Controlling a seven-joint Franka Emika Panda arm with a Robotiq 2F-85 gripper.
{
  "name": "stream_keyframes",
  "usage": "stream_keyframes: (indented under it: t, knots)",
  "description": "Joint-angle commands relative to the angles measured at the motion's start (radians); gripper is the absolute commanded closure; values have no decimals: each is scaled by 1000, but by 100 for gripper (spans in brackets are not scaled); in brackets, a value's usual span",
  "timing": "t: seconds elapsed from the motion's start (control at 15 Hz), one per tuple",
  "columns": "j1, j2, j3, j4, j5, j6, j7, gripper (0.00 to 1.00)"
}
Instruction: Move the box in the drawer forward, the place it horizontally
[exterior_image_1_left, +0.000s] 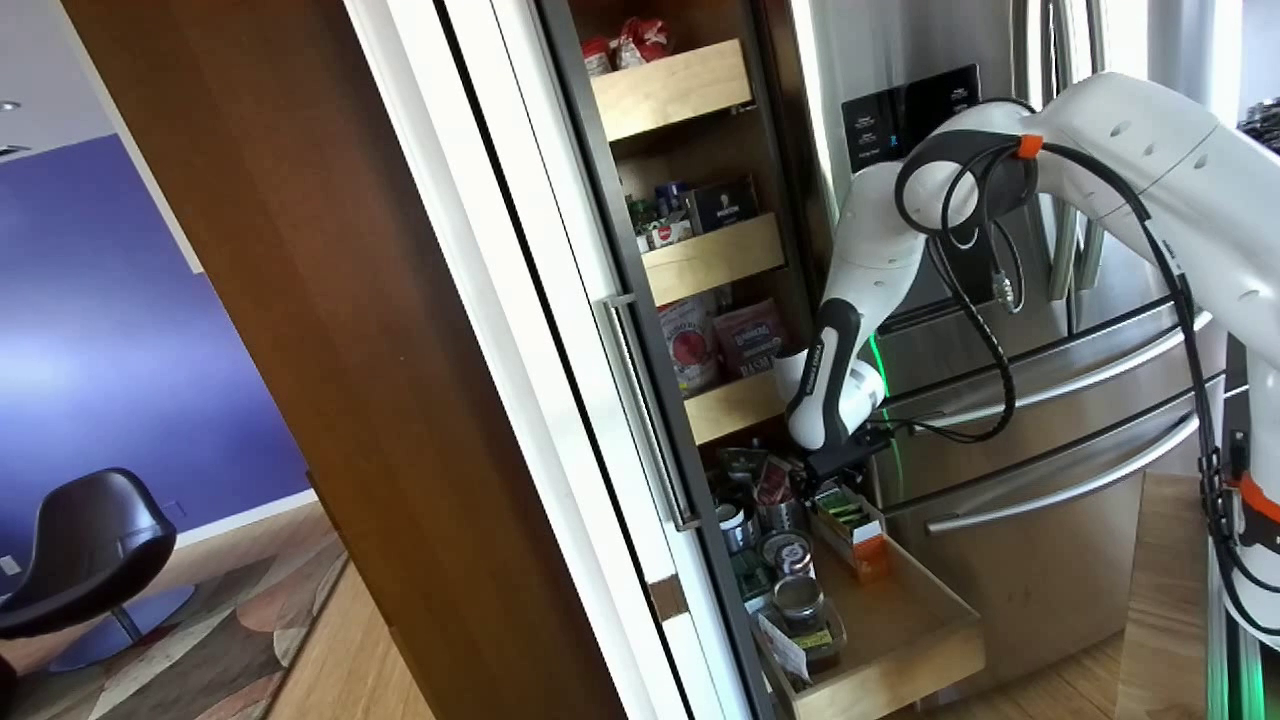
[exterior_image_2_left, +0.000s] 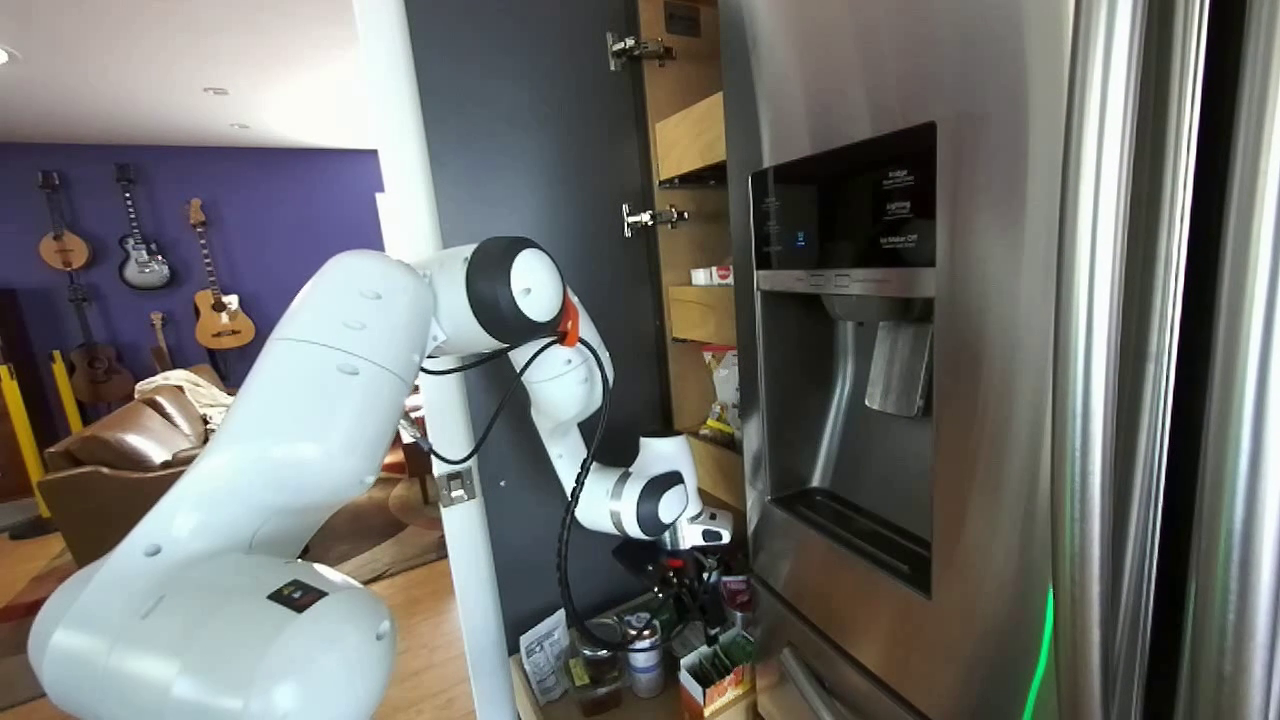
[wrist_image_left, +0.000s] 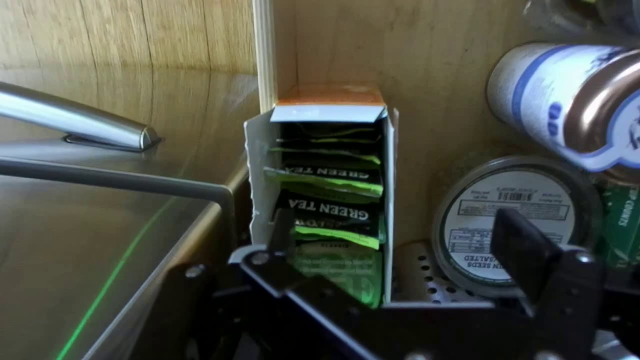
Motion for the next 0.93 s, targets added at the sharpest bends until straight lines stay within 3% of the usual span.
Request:
stream_keyframes:
  t: [0.0,0.13,0.47,0.6,0.87]
  knots:
    - [17,66,-26,50,6,59,23,0]
    - [1,83,-8,65,27,85,8,8]
    - [1,127,0,115,46,74,3,42]
    - [1,142,1,130,51,66,5,48]
    - [0,170,5,156,59,53,2,77]
